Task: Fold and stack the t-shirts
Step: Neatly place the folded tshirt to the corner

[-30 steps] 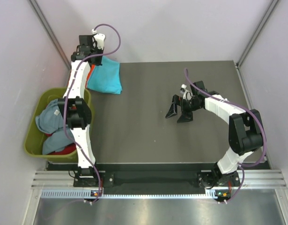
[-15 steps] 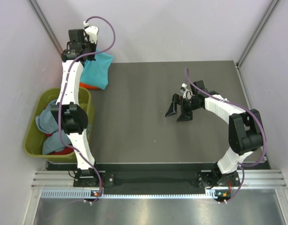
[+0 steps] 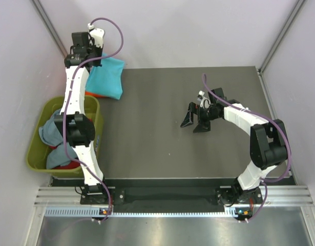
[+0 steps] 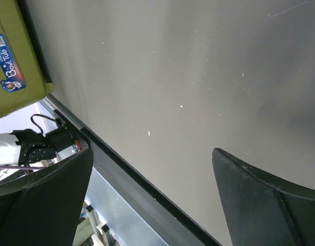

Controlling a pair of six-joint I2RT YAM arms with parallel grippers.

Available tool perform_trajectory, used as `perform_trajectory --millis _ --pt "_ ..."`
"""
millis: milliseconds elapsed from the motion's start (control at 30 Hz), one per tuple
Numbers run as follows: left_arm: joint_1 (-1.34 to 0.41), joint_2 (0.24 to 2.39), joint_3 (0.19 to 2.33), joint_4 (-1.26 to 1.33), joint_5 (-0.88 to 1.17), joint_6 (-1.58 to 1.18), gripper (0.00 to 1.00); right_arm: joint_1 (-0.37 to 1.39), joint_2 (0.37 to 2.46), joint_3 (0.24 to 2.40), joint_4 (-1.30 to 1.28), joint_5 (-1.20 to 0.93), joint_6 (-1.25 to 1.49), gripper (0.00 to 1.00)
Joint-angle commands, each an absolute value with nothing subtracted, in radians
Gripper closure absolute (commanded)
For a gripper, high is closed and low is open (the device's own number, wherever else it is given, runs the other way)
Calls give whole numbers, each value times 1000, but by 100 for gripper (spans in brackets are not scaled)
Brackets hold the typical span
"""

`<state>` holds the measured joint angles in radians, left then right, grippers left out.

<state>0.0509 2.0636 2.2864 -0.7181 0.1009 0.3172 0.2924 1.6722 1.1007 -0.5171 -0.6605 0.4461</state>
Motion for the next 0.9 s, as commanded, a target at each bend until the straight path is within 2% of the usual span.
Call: perform_trajectory --millis 0,333,867 --pt "66 2054 2324 -641 117 337 100 298 1674 1115 -505 -673 445 0" --pt "77 2091 2345 -629 86 356 100 301 1707 1127 -505 -675 452 0" --pt "130 2167 2405 -589 172 319 100 301 1767 1173 -502 -692 466 0"
